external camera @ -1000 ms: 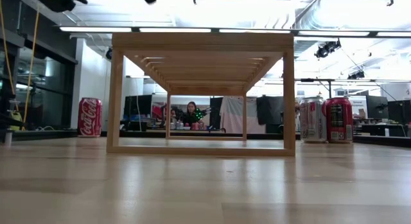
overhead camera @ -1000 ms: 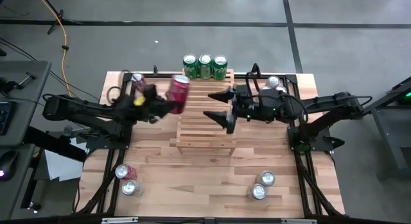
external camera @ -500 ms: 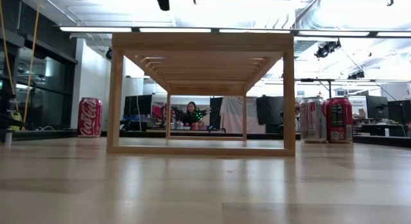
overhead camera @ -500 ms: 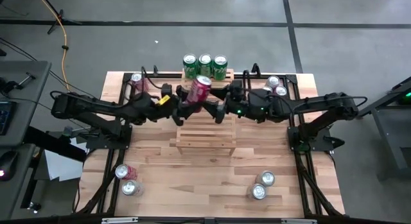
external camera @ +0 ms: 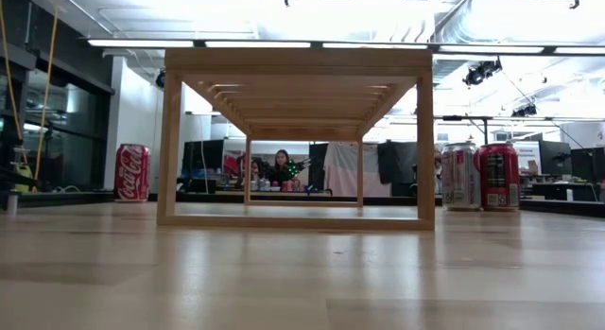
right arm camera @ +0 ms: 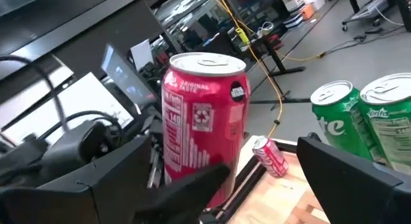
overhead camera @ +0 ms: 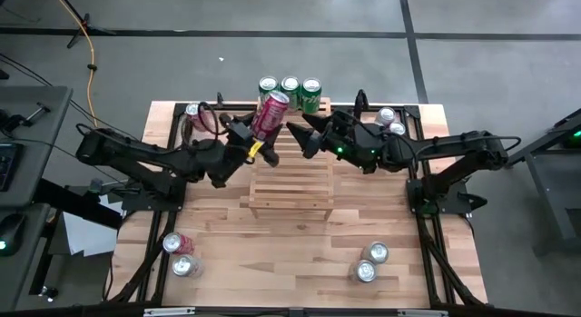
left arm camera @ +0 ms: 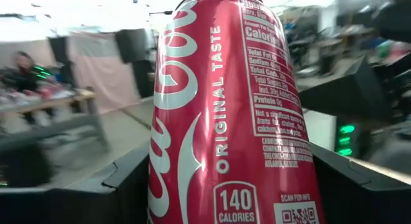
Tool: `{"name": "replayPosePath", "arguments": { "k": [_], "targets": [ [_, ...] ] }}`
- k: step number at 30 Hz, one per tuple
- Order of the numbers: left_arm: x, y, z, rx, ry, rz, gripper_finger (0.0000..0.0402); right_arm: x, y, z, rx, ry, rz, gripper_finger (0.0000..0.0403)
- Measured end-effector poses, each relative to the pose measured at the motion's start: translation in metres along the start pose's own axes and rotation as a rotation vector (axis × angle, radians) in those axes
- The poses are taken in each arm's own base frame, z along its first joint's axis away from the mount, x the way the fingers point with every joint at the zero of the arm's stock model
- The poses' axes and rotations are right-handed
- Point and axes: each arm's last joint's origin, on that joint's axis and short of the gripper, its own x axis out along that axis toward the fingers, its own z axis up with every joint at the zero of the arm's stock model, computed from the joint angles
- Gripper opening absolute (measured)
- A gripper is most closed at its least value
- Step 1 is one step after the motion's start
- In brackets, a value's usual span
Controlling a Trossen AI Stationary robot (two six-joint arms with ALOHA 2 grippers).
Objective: Place canned beverage on shelf
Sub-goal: Put the bottom right red soda can on the shelf
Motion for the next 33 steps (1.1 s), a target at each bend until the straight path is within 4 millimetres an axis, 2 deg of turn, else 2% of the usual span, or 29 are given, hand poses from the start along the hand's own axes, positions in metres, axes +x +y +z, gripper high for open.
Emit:
{"name": "replayPosePath", "arguments": {
  "k": [7, 13, 20, 23, 28, 32, 33],
  "targets": [
    [0.01, -0.033, -0.003, 0.17, 0.017, 0.013, 0.0284, 0.004, -0.003, 0.004, 0.075, -0.006, 0.007, 0.0376],
    [0.017, -0.053, 0.002, 0.21, 0.009, -0.007, 0.0284, 0.004, -0.004, 0.003, 0.096, 0.003, 0.009, 0.0376],
    [0.018, -0.054, 0.007, 0.154, -0.004, -0.027, 0.0284, 0.003, -0.002, 0.003, 0.072, 0.003, 0.017, 0.0371],
    [0.018, -0.053, 0.009, 0.144, -0.008, -0.025, 0.0284, 0.002, -0.001, 0.002, 0.075, 0.003, 0.021, 0.0348],
    [0.018, -0.053, 0.009, 0.145, -0.008, -0.024, 0.0284, 0.002, -0.001, 0.002, 0.075, 0.002, 0.019, 0.0278],
    [0.018, -0.053, 0.009, 0.15, -0.008, -0.022, 0.0285, 0.002, -0.001, 0.003, 0.068, 0.009, 0.029, 0.0278],
    [0.018, -0.052, 0.01, 0.161, -0.009, -0.022, 0.0296, 0.001, -0.001, 0.004, 0.058, 0.012, 0.033, 0.0278]
  ]
}}
